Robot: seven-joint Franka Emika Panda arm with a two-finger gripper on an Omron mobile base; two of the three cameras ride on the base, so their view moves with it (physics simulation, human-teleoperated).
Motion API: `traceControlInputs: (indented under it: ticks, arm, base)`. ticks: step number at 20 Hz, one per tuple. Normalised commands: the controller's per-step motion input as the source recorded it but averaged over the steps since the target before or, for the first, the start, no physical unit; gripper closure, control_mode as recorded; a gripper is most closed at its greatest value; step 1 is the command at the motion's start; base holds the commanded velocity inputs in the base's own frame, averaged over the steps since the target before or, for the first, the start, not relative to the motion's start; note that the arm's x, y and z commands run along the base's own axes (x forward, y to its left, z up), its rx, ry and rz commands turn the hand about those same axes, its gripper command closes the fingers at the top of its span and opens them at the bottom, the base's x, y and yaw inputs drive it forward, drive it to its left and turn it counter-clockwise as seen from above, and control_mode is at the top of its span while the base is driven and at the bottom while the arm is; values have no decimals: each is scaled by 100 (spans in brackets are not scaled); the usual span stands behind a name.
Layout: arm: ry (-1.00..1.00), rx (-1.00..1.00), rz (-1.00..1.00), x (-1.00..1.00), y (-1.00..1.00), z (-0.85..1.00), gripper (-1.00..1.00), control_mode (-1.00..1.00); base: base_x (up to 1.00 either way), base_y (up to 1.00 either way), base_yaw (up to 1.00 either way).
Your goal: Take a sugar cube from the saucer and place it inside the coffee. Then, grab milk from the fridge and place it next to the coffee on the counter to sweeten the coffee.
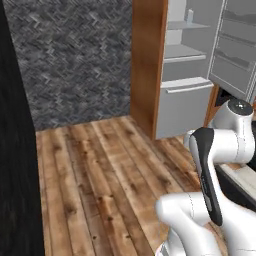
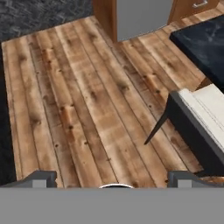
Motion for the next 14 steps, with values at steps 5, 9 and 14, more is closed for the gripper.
traceControlInputs:
  ticks: [5,9,14]
  arm:
    - [0,0,0,0,0,0,-100,100]
    - [0,0,0,0,0,0,-100,100]
    - [0,0,0,0,0,0,-100,100]
  base:
    - [100,25,-32]
    - [100,25,-30]
    - [100,8,-27]
